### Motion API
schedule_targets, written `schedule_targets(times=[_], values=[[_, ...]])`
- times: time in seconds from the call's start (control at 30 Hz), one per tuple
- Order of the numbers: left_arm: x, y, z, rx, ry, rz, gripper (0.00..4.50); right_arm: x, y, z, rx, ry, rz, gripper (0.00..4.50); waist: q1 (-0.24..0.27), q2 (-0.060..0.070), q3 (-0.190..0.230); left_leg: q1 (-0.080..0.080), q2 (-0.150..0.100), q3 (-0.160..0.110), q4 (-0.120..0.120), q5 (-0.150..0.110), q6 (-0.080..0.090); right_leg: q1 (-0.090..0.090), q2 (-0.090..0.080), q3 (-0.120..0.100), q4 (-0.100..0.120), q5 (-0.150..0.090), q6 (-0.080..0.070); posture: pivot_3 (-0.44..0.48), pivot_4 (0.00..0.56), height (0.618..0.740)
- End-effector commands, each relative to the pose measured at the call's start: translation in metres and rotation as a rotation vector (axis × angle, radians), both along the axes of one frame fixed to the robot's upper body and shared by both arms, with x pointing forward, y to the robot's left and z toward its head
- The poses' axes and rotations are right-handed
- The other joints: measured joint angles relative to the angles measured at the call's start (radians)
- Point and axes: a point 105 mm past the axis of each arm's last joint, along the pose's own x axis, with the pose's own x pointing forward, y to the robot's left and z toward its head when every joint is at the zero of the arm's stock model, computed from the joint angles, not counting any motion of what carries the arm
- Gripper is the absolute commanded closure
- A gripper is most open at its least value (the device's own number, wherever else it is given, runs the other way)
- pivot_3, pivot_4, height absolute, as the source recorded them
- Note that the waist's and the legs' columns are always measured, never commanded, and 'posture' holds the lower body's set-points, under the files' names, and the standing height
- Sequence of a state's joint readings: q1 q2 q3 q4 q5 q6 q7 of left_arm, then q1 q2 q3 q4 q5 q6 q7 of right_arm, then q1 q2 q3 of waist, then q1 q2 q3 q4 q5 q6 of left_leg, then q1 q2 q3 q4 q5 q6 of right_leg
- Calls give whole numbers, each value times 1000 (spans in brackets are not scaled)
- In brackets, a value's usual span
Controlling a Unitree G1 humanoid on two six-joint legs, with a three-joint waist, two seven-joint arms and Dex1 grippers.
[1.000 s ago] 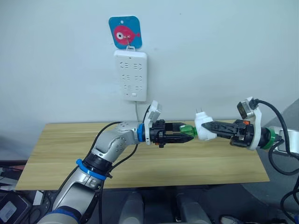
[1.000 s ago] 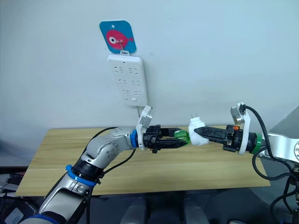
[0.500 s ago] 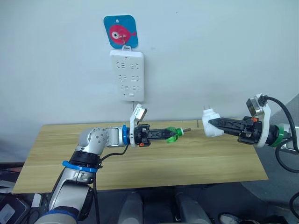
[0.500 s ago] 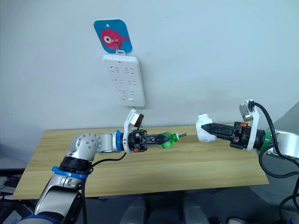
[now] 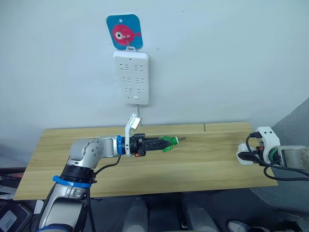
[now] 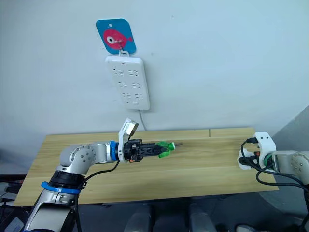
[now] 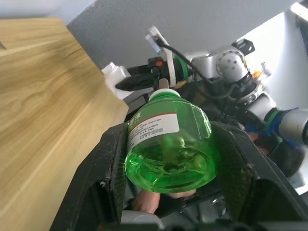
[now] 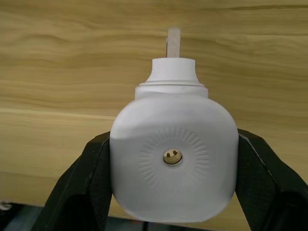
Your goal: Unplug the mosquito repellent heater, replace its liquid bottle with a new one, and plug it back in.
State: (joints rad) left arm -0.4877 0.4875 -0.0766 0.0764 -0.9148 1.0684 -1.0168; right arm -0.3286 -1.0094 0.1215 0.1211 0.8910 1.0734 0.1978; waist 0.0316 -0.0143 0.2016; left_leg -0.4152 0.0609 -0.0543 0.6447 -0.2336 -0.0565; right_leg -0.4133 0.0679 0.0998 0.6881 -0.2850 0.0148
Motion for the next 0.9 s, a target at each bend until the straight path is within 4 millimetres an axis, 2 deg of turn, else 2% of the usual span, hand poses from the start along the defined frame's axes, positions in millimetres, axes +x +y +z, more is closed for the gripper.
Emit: schedule_targets(times=[0.03,0.3,0.5,0.63,0.77,0.9], values=[[-1,-2,11,-23,-62,7,2235,11,-3,-1,11,-28,-50,1522,1,-2,3,0,0,0,0,0,0,0,0,0,1,0,0,249,214,740],[-6,-1,9,-15,-68,13,2235,8,-7,-29,3,4,-64,1522,24,0,10,-1,0,0,0,0,0,0,0,0,1,0,0,258,216,740],[-4,-1,11,-14,-74,14,2235,14,-5,-28,20,-26,-48,1522,27,0,12,-1,-1,0,0,0,0,0,0,0,1,0,0,254,222,740],[-5,-4,12,-14,-75,3,2235,15,-3,-27,33,-33,-42,155,26,0,12,-1,0,0,0,0,0,0,0,0,1,0,0,243,223,740],[-4,-5,12,-13,-76,0,2235,13,-9,-22,25,-48,-44,70,25,0,13,-1,0,0,0,0,0,0,0,0,1,0,0,230,224,740],[-2,-4,12,-15,-87,5,2235,6,-9,3,-24,-109,33,70,25,1,14,-1,-1,0,0,0,0,0,0,0,0,0,0,223,225,740]])
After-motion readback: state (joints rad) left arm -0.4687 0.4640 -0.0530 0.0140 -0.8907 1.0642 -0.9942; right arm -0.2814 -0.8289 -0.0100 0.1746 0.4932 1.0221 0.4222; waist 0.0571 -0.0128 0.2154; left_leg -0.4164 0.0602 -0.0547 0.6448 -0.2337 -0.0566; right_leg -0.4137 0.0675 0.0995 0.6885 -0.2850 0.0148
